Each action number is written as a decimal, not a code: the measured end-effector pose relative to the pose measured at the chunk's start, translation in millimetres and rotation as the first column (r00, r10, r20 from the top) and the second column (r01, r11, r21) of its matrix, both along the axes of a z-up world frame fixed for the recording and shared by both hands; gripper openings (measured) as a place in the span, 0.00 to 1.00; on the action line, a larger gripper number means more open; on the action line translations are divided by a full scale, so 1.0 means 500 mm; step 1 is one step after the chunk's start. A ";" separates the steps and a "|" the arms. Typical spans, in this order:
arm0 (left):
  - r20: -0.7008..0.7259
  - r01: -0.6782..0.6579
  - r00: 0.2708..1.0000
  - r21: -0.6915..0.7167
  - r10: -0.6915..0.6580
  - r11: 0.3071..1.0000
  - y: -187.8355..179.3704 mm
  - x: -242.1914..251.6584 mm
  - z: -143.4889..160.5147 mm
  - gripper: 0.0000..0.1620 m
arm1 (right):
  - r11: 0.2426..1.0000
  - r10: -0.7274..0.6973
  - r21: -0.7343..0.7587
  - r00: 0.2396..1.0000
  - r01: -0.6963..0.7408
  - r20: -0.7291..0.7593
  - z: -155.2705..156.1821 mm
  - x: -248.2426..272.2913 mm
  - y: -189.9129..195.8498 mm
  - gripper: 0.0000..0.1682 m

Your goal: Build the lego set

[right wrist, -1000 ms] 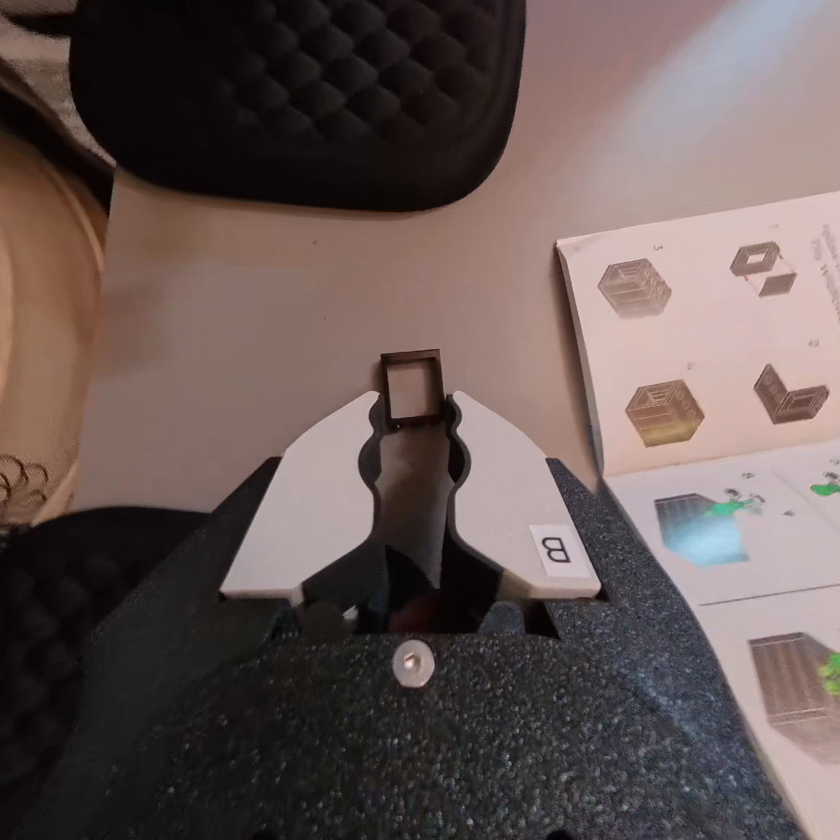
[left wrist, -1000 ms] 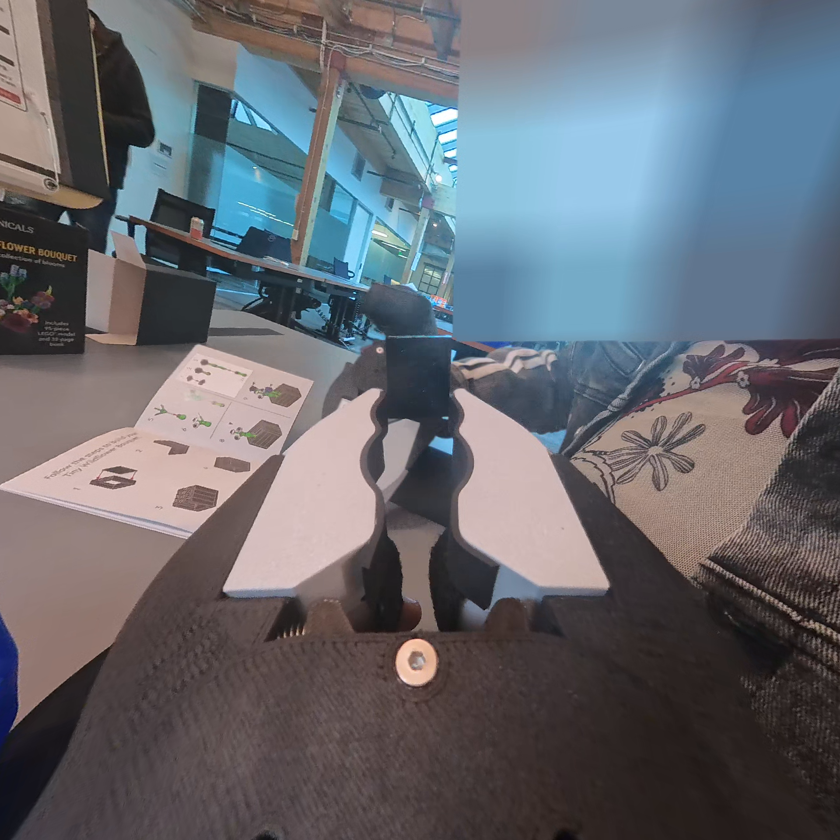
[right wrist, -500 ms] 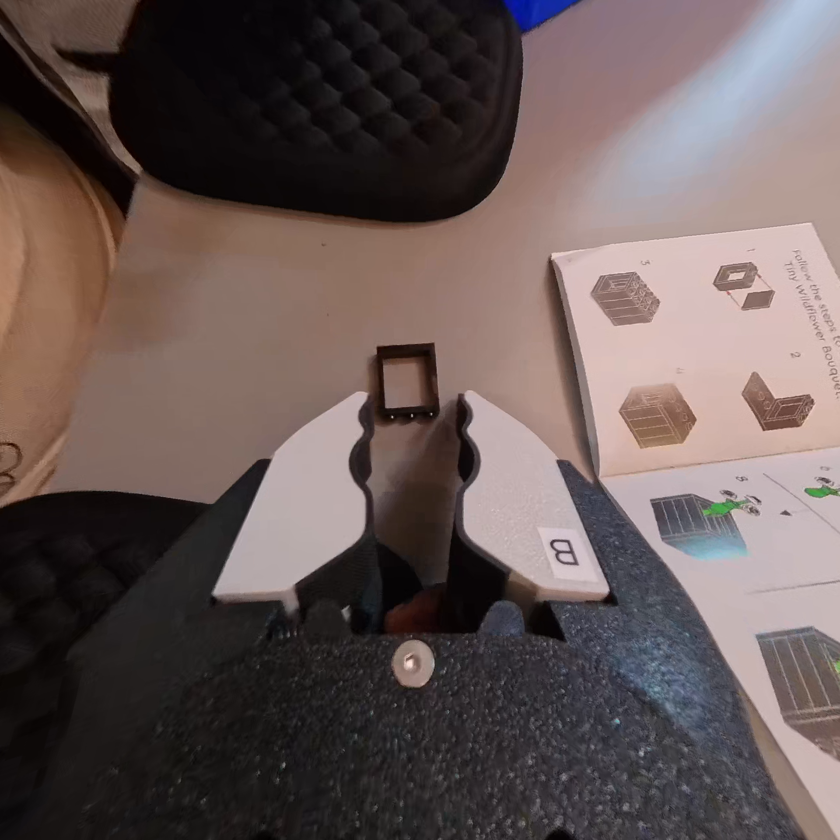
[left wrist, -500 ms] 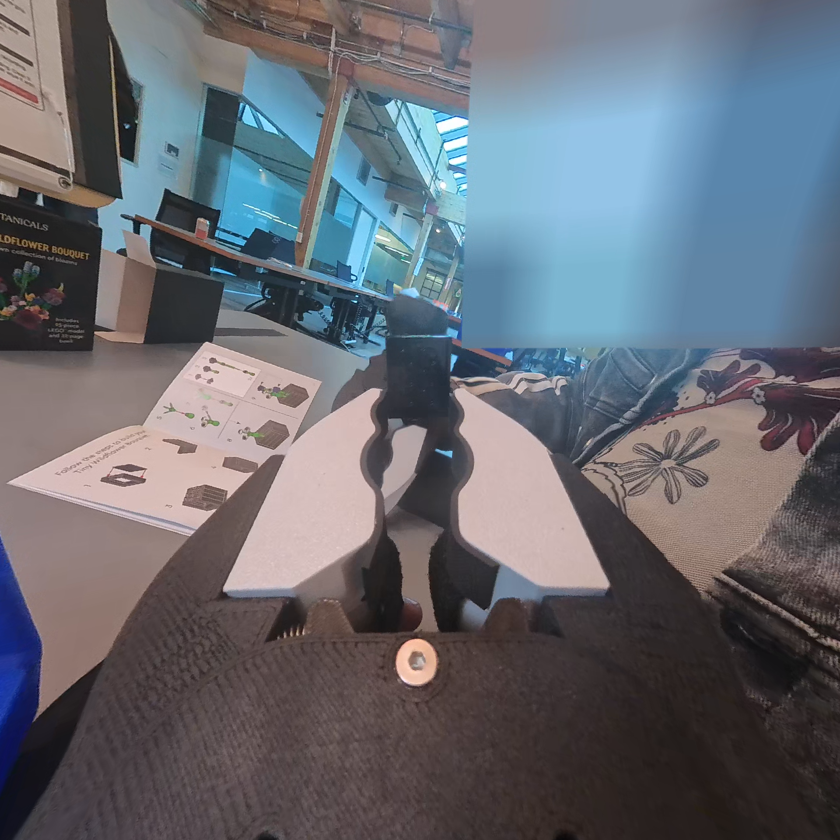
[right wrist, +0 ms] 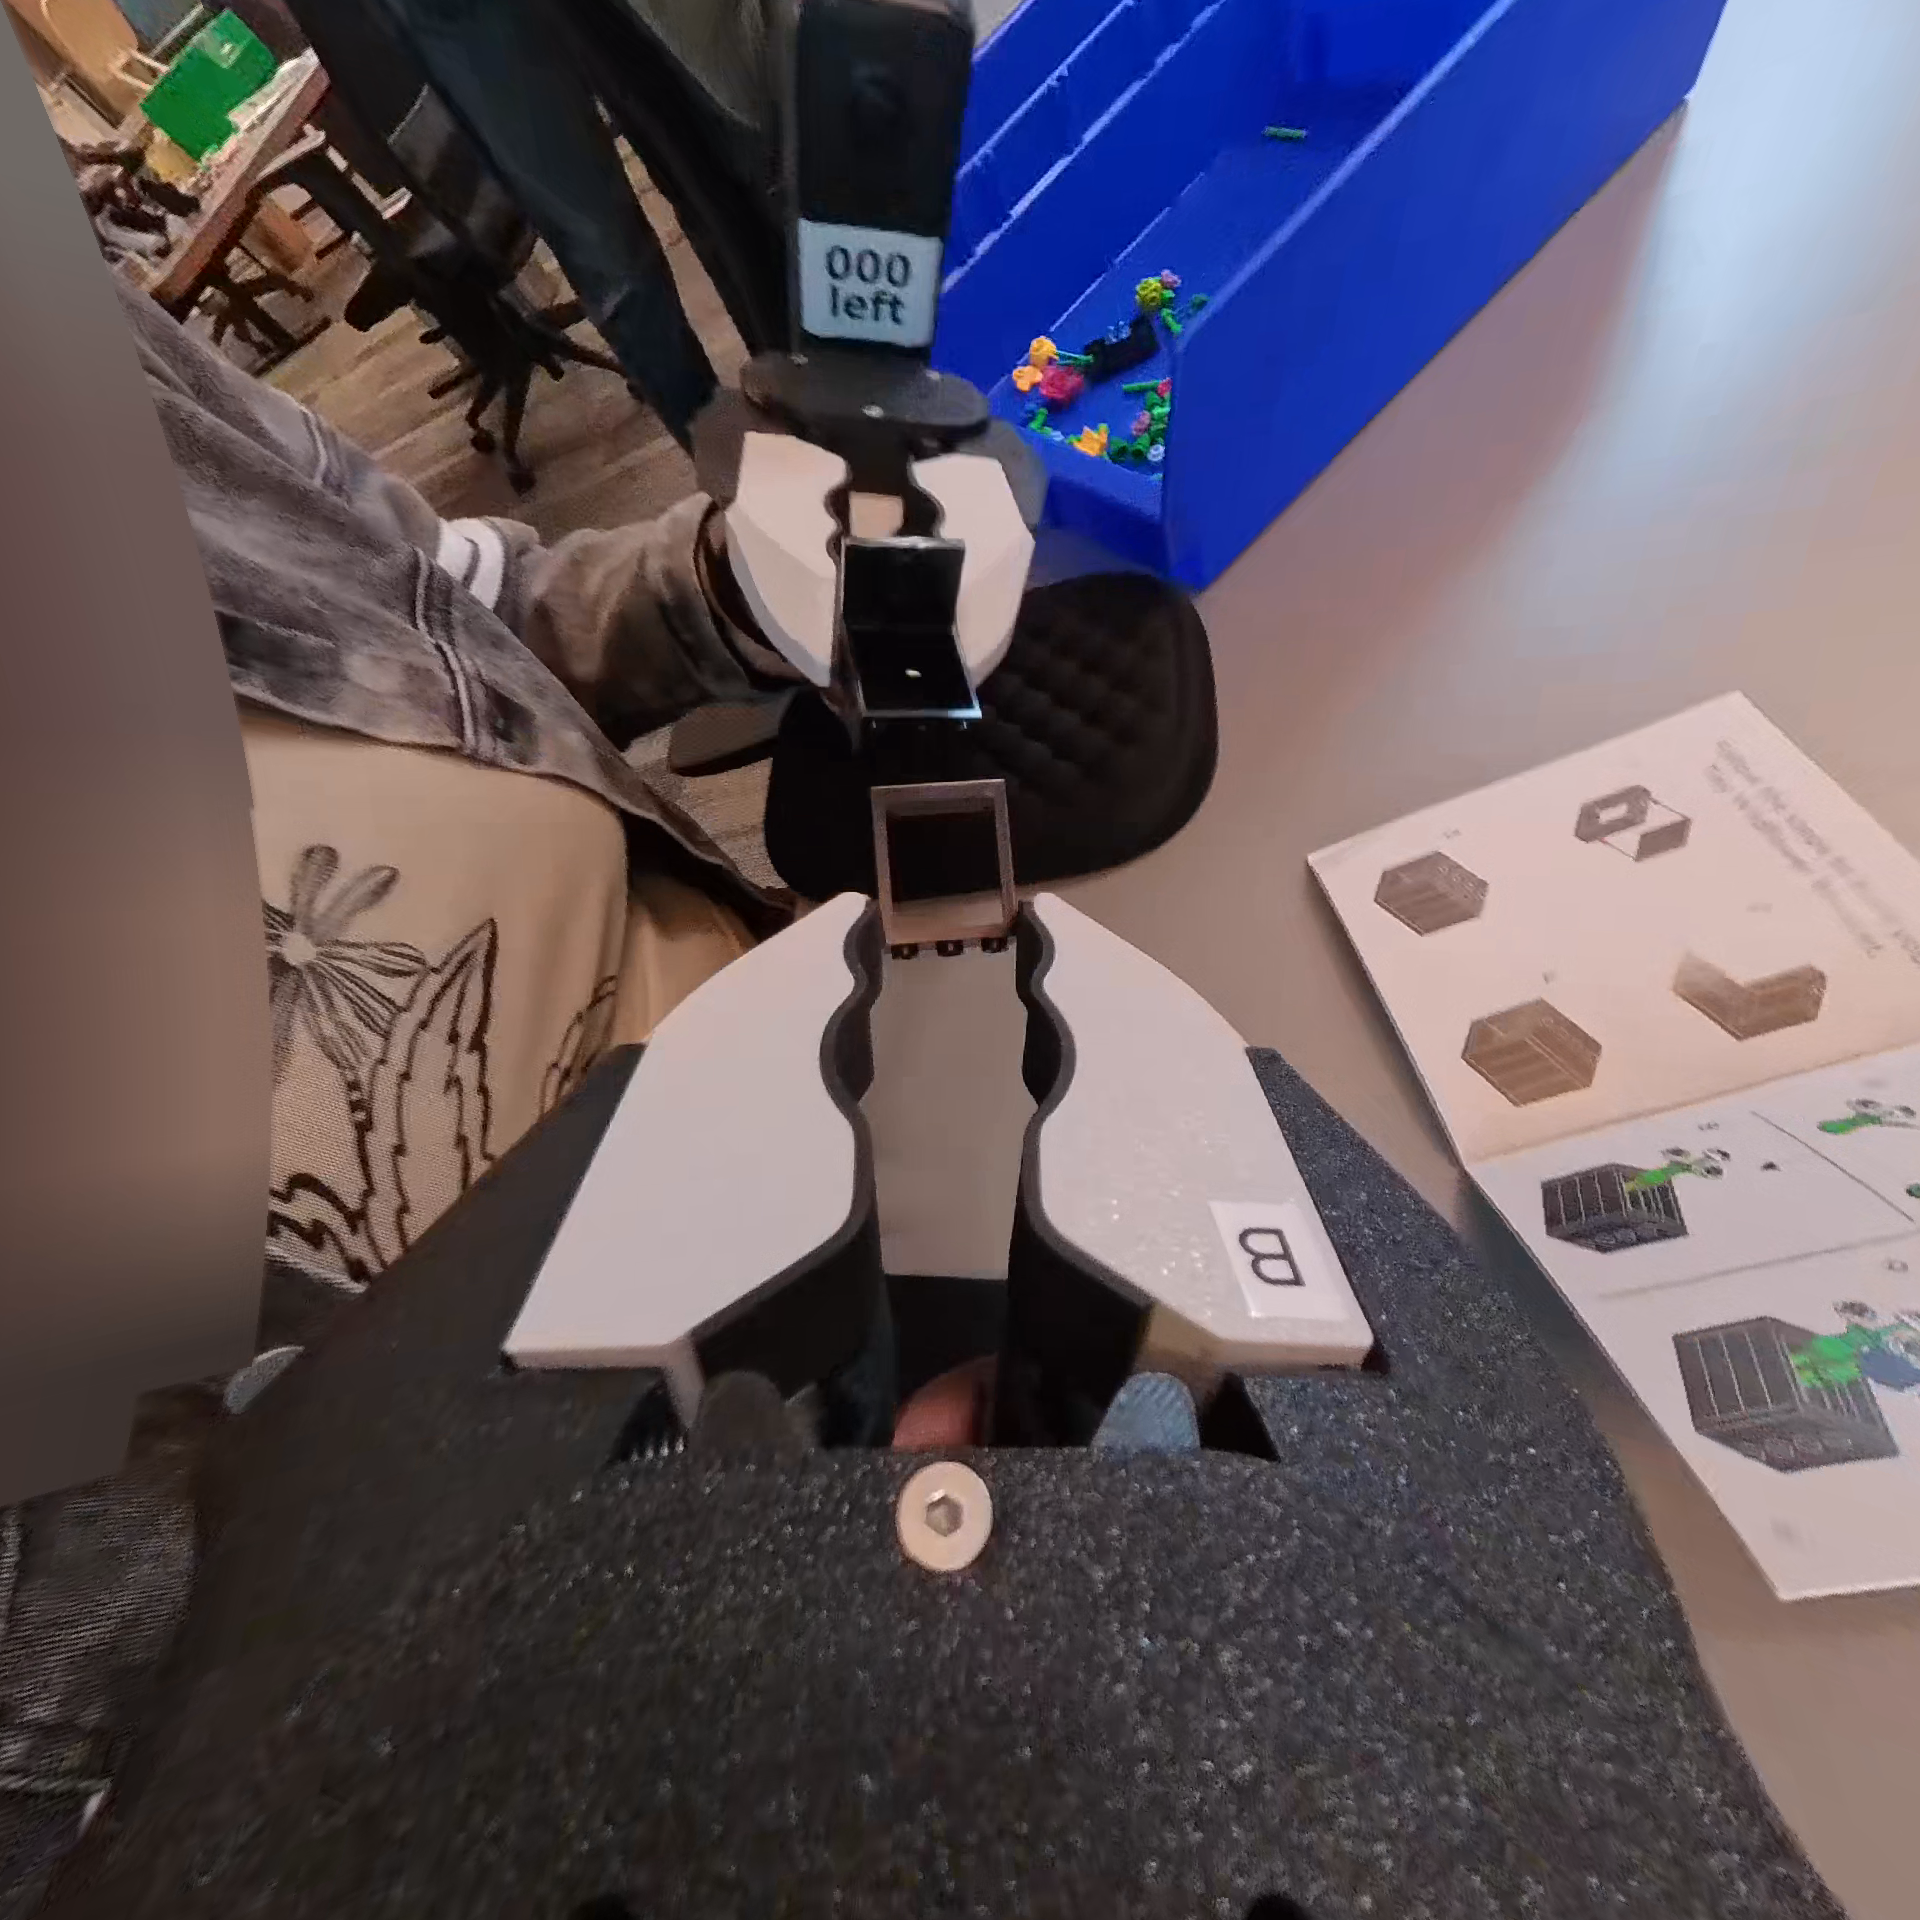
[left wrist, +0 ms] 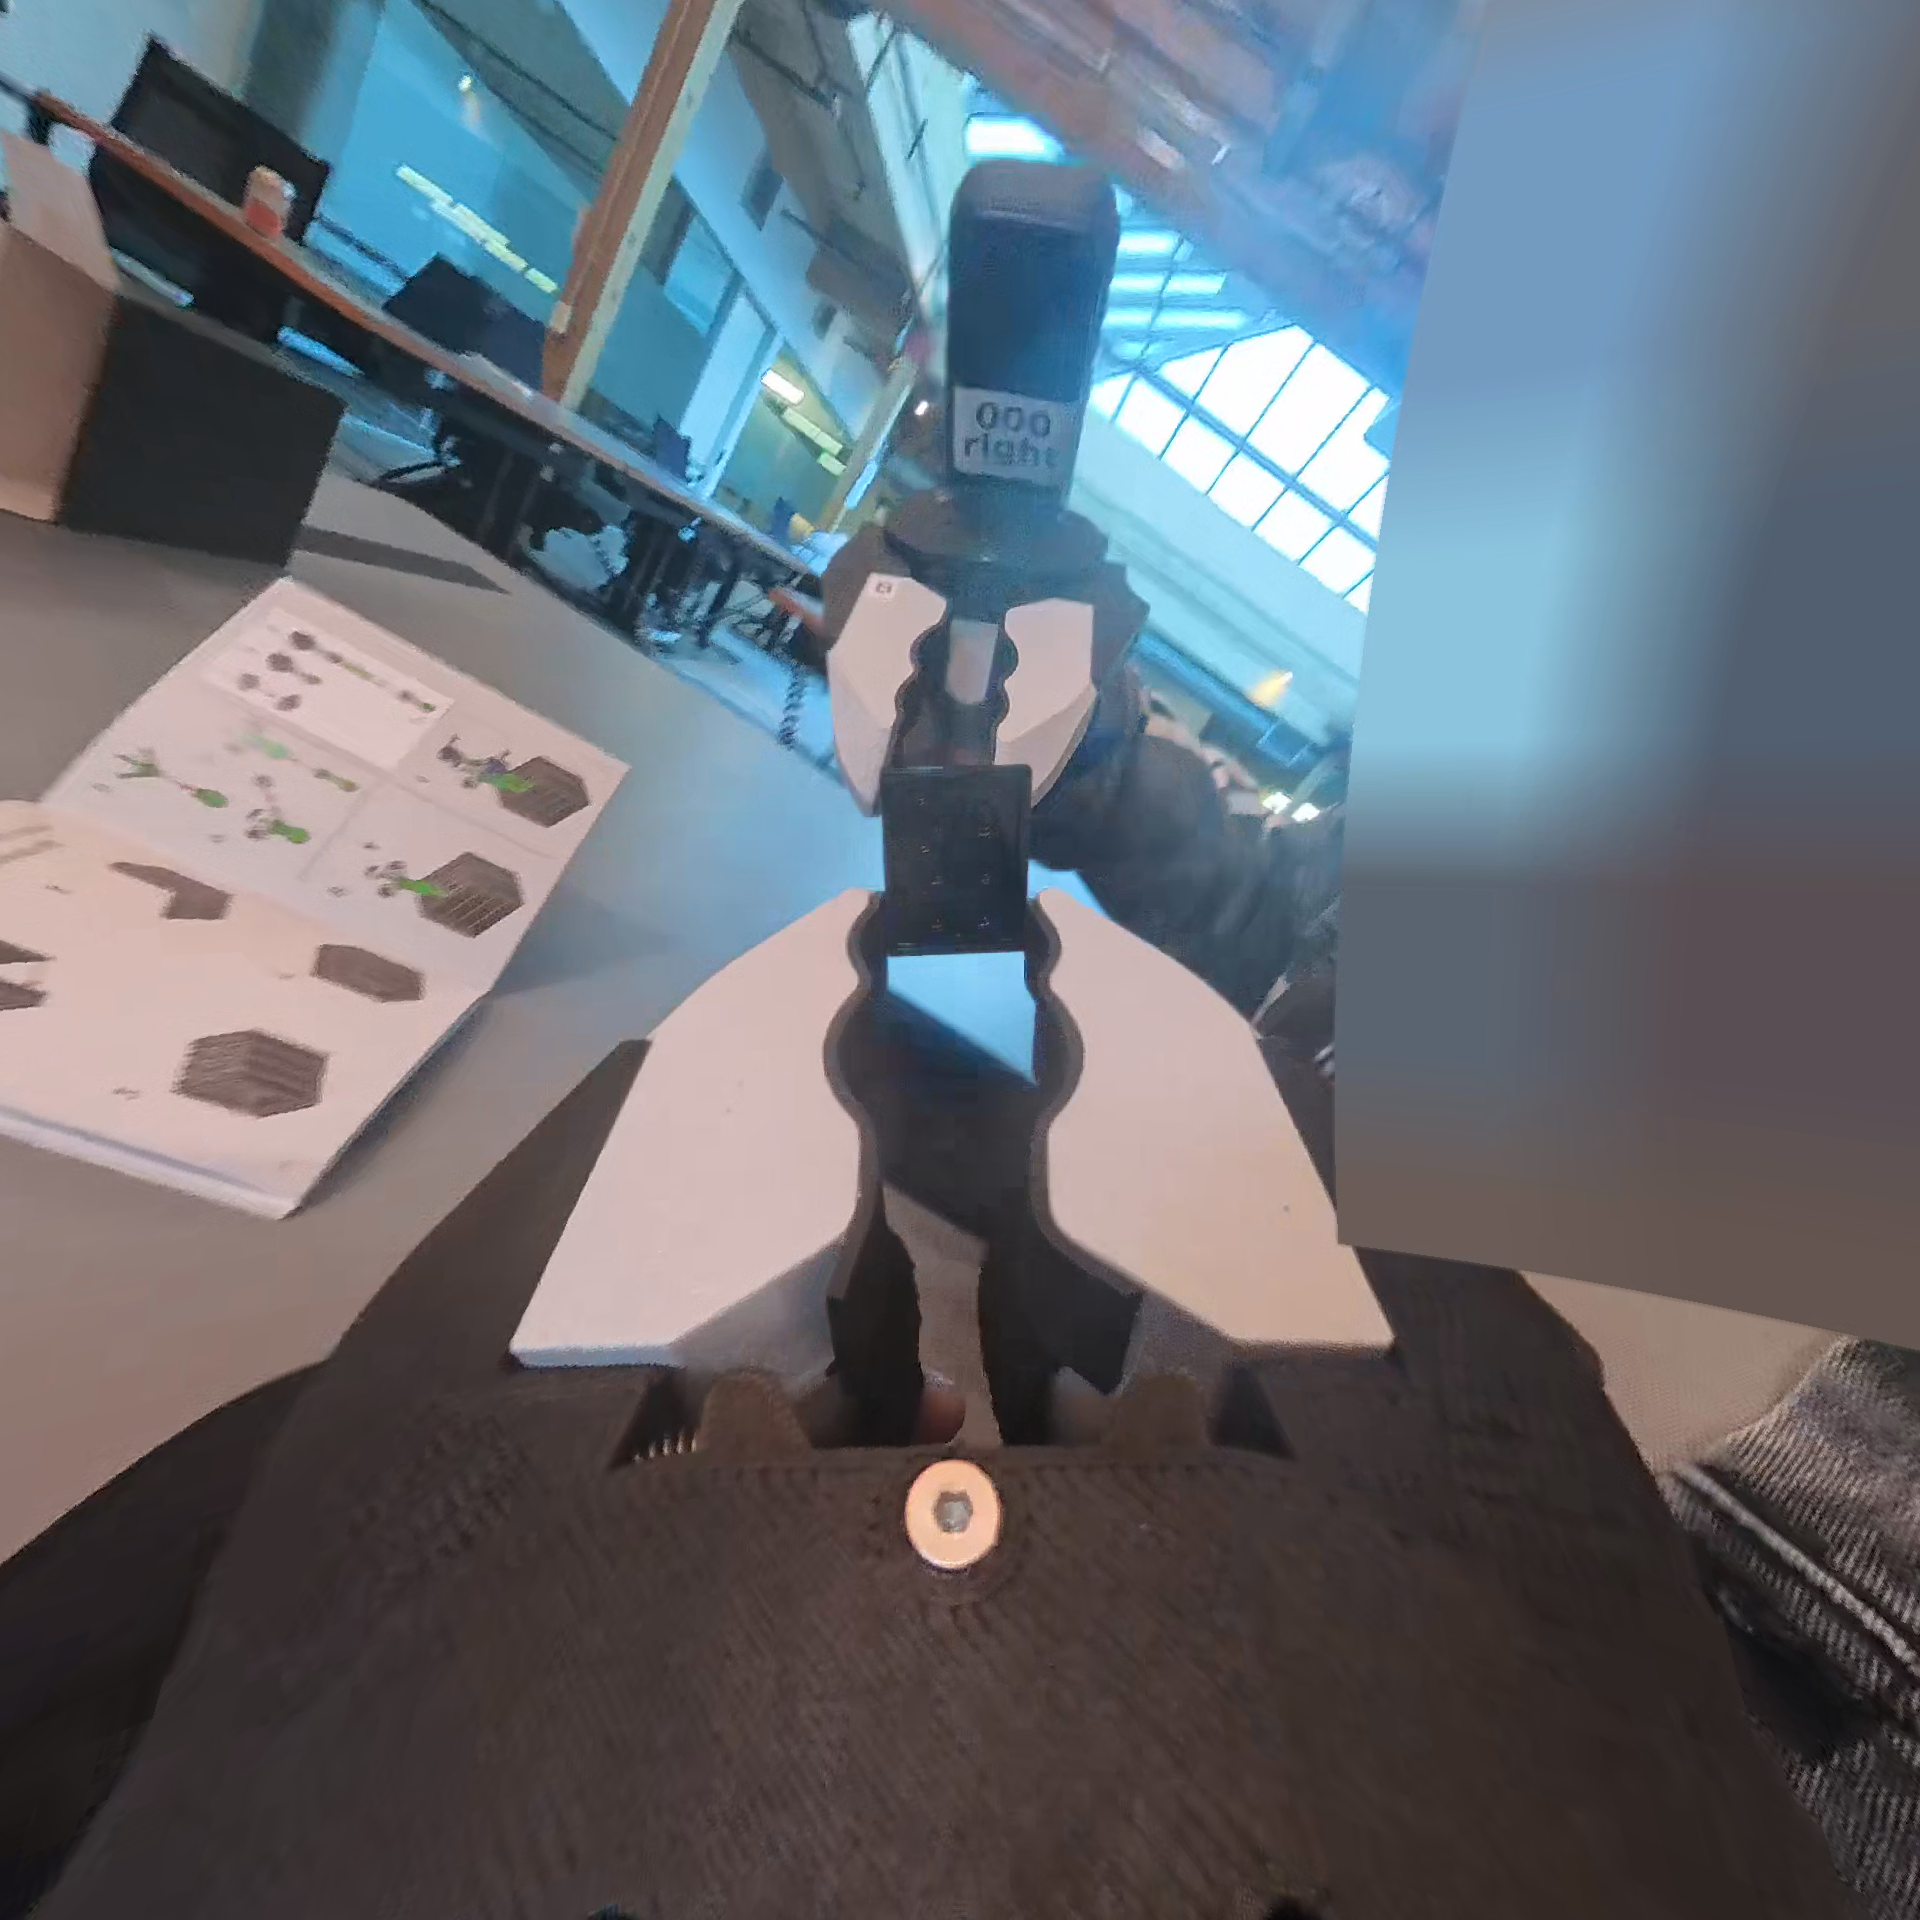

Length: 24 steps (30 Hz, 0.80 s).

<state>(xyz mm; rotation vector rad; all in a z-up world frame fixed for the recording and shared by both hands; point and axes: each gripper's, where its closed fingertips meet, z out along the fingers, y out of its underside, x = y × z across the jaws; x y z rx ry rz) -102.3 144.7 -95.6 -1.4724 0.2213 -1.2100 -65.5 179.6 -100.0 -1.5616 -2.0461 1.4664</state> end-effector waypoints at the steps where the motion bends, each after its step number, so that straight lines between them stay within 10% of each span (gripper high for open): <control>1: 0.033 0.010 0.999 0.020 -0.011 1.000 0.000 0.002 0.009 0.16 | 1.000 0.007 -0.006 1.000 -0.007 0.007 0.011 -0.005 -0.004 0.14; 24: -0.305 0.005 0.951 0.187 0.054 0.982 0.006 0.051 -0.016 0.16 | 0.912 0.211 0.314 0.959 -0.263 0.189 0.001 -0.019 -0.037 0.15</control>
